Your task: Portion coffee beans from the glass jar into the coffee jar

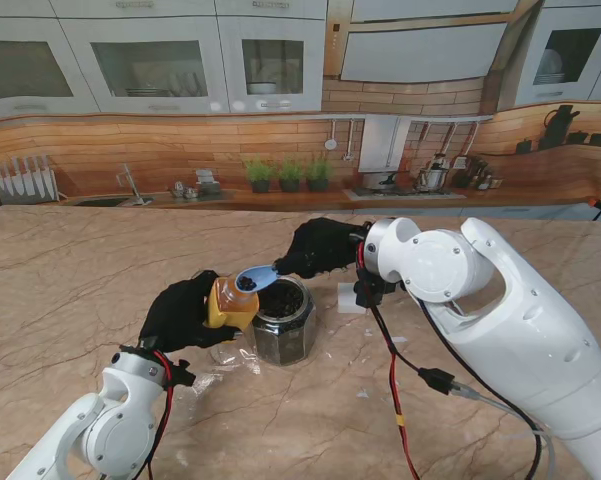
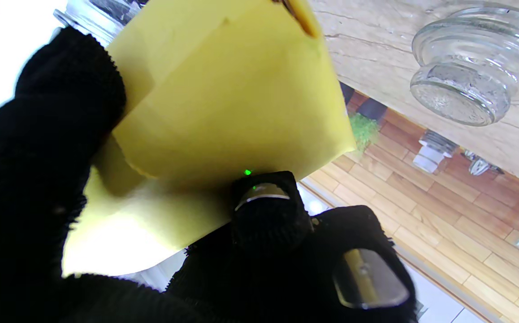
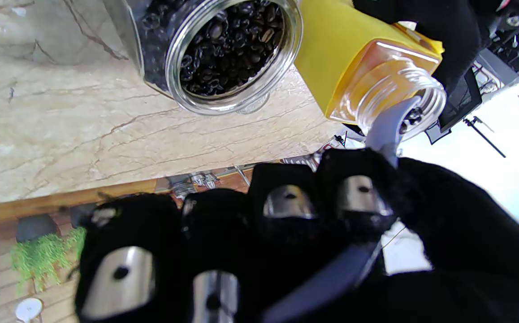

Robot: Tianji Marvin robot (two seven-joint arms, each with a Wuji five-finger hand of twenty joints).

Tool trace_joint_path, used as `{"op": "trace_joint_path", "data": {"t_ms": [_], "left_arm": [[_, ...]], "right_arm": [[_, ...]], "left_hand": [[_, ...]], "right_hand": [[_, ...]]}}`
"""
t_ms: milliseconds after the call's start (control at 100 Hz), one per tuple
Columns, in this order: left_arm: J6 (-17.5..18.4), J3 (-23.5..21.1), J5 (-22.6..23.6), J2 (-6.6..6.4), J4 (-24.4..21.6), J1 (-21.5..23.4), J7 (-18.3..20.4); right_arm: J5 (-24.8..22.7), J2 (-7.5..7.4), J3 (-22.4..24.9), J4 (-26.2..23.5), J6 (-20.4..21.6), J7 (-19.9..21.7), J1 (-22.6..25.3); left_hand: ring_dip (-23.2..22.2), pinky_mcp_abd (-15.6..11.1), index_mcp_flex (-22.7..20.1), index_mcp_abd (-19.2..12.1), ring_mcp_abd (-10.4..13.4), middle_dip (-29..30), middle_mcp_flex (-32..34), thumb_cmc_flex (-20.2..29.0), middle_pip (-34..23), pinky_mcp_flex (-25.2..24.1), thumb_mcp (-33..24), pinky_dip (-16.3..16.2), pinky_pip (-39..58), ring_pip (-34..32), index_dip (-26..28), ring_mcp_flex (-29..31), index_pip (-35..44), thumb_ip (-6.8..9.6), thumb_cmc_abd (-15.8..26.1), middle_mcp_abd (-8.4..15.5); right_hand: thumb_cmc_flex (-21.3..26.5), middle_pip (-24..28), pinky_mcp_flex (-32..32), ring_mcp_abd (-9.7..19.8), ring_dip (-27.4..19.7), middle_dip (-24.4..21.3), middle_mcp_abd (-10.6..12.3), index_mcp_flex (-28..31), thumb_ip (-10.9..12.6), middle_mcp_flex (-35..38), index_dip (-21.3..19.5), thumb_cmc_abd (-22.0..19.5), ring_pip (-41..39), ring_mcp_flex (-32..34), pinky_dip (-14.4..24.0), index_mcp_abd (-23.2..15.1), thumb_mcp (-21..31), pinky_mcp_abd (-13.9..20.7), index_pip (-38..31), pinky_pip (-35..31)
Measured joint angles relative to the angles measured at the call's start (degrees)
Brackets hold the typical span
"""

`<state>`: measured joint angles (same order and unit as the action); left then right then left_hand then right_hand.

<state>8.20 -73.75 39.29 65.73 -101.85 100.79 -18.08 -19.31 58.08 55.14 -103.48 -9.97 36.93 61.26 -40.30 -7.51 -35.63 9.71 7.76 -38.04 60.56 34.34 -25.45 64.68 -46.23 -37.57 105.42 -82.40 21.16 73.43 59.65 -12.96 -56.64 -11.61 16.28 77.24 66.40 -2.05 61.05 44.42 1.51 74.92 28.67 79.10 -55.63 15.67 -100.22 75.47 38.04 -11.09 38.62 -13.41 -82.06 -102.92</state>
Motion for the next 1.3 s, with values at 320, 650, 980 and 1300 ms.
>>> {"op": "trace_joint_path", "data": {"t_ms": [320,650,980,1300], "left_arm": [[-0.33,-0.08,0.03,-0.31,-0.71,0.37,1.65],[-0.98,0.16,-0.02,-0.41,-0.91,0.51,2.19],[-1.16,0.29,-0.10,-0.41,-0.86,0.46,2.15],[-1.26,0.30,-0.15,-0.40,-0.81,0.46,1.96]], "right_arm": [[-6.13,0.01,-1.23,0.98,8.33,-1.15,-1.39],[-11.19,0.32,-2.50,3.58,16.89,-5.02,-2.99],[-15.90,0.48,-3.99,6.00,25.32,-7.88,-5.18],[-19.46,0.89,-5.24,7.42,29.57,-11.18,-6.82]], "left_hand": [[0.00,0.01,-0.01,0.00,0.00,0.00,0.00,0.00,0.00,0.00,0.00,0.00,0.00,0.00,-0.12,-0.01,0.00,0.00,0.00,0.00],[0.00,0.01,-0.02,0.00,0.00,-0.06,0.01,0.00,0.00,0.00,0.00,0.00,0.00,-0.17,-0.26,-0.01,0.00,0.00,0.00,-0.06],[0.00,0.03,-0.03,0.00,-0.01,-0.07,0.09,0.00,-0.01,0.00,0.00,0.00,0.00,-0.38,-0.77,-0.01,0.00,0.00,0.00,-0.10],[0.00,0.13,-0.04,0.00,-0.20,-0.09,0.17,0.00,-0.01,0.00,0.00,0.00,0.01,-0.41,-0.81,-0.01,0.00,0.01,0.00,-0.11]], "right_hand": [[-0.04,0.00,0.00,0.00,-0.13,0.00,0.00,0.00,-0.02,0.00,0.00,-0.17,0.00,0.00,-0.02,-0.17,-0.31,0.16,0.00,-0.01],[-0.32,0.00,0.00,0.00,-0.25,0.00,0.01,0.00,-0.06,0.00,0.00,-0.20,0.00,0.00,-0.35,-1.33,-1.06,0.74,0.00,-0.01],[-1.56,0.00,0.01,0.60,-0.52,-0.01,0.68,0.00,-0.07,0.01,0.00,-0.84,0.00,0.00,-0.71,-3.07,-1.13,1.79,0.00,-0.02],[-2.12,0.00,0.02,1.58,-0.54,-0.01,1.57,0.00,-0.04,0.01,0.00,-1.37,0.00,0.00,-1.14,-3.91,-1.48,2.91,0.00,-0.04]]}}
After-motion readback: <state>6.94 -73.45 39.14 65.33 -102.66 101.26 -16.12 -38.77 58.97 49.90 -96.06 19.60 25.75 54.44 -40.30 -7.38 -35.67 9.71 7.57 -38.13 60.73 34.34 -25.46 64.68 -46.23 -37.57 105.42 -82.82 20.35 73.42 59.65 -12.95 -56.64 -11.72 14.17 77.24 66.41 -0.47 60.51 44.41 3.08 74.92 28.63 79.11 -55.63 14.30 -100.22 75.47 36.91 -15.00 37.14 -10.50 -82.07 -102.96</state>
